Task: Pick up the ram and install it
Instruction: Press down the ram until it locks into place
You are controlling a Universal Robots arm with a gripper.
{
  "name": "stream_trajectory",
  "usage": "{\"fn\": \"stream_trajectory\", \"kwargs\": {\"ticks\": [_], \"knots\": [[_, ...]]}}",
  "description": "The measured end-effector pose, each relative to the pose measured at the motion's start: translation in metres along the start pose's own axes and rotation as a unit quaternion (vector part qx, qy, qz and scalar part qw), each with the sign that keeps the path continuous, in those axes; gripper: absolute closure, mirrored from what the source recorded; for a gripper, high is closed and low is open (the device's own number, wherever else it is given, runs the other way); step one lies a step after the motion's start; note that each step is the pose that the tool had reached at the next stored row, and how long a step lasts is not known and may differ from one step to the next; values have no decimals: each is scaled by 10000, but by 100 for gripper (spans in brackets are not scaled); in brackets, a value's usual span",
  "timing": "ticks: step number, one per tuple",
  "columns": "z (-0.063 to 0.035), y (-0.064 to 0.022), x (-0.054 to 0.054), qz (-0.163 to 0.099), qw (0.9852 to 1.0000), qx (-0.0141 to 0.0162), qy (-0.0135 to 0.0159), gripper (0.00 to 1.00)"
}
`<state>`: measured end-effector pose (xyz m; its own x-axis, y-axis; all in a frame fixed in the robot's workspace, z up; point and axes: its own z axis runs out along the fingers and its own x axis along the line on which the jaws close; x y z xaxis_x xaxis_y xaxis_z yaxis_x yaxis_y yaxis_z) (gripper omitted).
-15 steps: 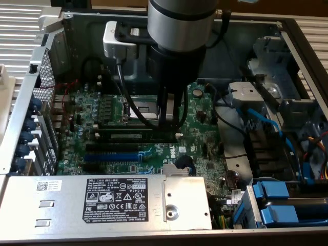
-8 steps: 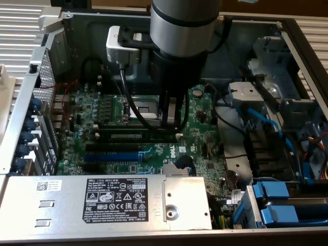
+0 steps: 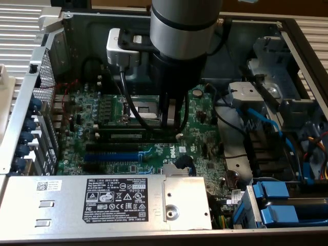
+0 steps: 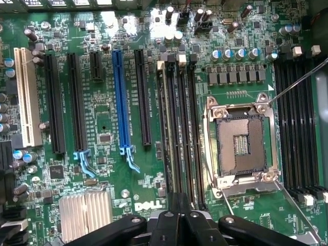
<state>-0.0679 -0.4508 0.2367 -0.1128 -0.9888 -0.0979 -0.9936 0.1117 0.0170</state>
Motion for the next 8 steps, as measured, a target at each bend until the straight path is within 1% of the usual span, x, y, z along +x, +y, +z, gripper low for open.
{"fn": "stream_trajectory", "kwargs": {"ticks": [3,8], "knots": [[9,0,1,0,10000,-1,-7,89],[19,-2,2,0,10000,-3,-8,89]]}}
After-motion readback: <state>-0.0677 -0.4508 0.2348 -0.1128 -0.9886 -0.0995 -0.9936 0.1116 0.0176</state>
